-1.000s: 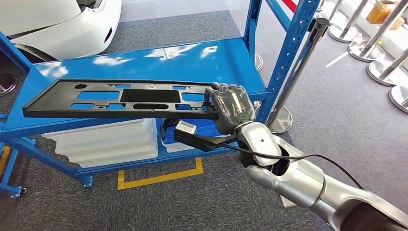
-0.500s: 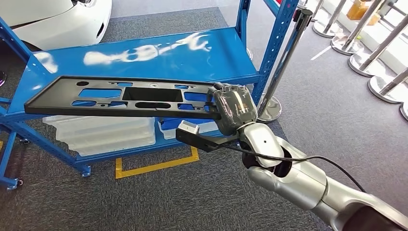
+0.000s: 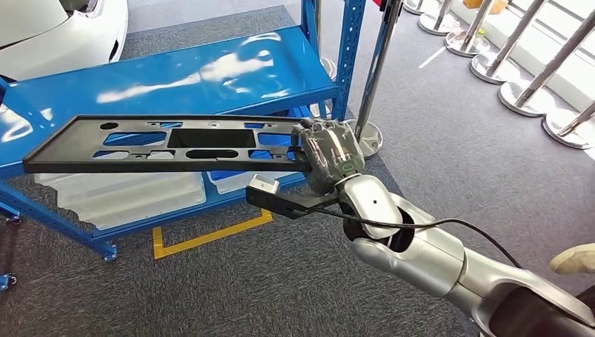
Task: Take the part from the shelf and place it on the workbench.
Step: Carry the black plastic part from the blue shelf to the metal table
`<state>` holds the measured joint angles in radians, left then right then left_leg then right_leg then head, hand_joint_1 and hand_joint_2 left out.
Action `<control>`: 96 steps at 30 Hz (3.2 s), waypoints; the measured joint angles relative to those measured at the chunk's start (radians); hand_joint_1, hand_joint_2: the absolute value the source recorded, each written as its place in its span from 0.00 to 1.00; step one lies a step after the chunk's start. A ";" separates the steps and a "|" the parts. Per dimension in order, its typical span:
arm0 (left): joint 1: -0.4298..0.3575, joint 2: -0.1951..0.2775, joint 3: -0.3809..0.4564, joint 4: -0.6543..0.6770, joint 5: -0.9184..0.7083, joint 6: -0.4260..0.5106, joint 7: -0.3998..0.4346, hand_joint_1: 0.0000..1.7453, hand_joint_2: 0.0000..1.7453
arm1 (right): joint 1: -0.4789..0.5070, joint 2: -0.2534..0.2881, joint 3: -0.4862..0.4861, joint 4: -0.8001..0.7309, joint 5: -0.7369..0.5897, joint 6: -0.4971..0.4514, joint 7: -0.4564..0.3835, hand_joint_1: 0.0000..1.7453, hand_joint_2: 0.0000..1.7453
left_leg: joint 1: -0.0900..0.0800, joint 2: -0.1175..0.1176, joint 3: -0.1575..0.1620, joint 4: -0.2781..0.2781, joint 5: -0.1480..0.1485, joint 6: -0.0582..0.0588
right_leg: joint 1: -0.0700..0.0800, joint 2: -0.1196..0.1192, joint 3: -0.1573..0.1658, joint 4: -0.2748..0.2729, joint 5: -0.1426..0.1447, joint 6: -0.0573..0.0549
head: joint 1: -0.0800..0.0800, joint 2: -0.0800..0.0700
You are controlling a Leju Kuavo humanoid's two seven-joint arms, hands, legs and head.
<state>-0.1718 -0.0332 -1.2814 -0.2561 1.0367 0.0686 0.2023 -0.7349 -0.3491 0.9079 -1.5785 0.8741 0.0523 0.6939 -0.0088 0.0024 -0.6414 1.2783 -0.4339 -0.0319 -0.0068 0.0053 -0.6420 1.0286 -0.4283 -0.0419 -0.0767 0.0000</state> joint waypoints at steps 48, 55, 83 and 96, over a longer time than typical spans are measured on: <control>0.002 -0.008 0.000 0.009 0.009 0.006 -0.012 0.00 1.00 | 0.021 -0.008 -0.012 -0.002 0.026 0.002 0.003 1.00 1.00 | -0.003 0.021 -0.012 -0.247 0.145 0.044 | -0.006 -0.021 0.044 0.146 -0.069 0.053 | 0.045 0.000; 0.004 -0.006 -0.001 0.009 0.006 0.016 -0.034 0.00 1.00 | 0.016 -0.007 -0.020 -0.002 0.027 0.005 0.003 1.00 1.00 | -0.006 0.014 -0.044 -0.189 0.115 0.003 | -0.003 -0.028 0.118 -0.017 -0.092 0.000 | 0.045 0.000; 0.016 -0.006 -0.002 0.011 -0.001 0.016 -0.036 0.00 1.00 | 0.031 -0.004 -0.041 -0.002 0.054 0.021 0.003 1.00 1.00 | -0.002 0.032 0.059 -0.239 0.081 0.021 | -0.003 -0.029 0.048 0.013 -0.056 0.021 | 0.078 0.000; 0.014 -0.005 -0.023 0.011 -0.017 0.013 -0.036 0.00 1.00 | 0.032 -0.004 -0.057 0.000 0.055 0.030 0.003 1.00 1.00 | 0.001 -0.042 0.086 -0.229 0.059 0.026 | 0.006 0.040 0.023 0.011 -0.027 0.006 | 0.035 0.000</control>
<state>-0.1581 -0.0381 -1.3044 -0.2446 1.0193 0.0815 0.1658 -0.7025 -0.3526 0.8505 -1.5787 0.9288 0.0821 0.6971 -0.0082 -0.0393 -0.5553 1.0489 -0.3750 -0.0063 -0.0012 0.0456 -0.6192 1.0399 -0.4549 -0.0358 -0.0415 0.0000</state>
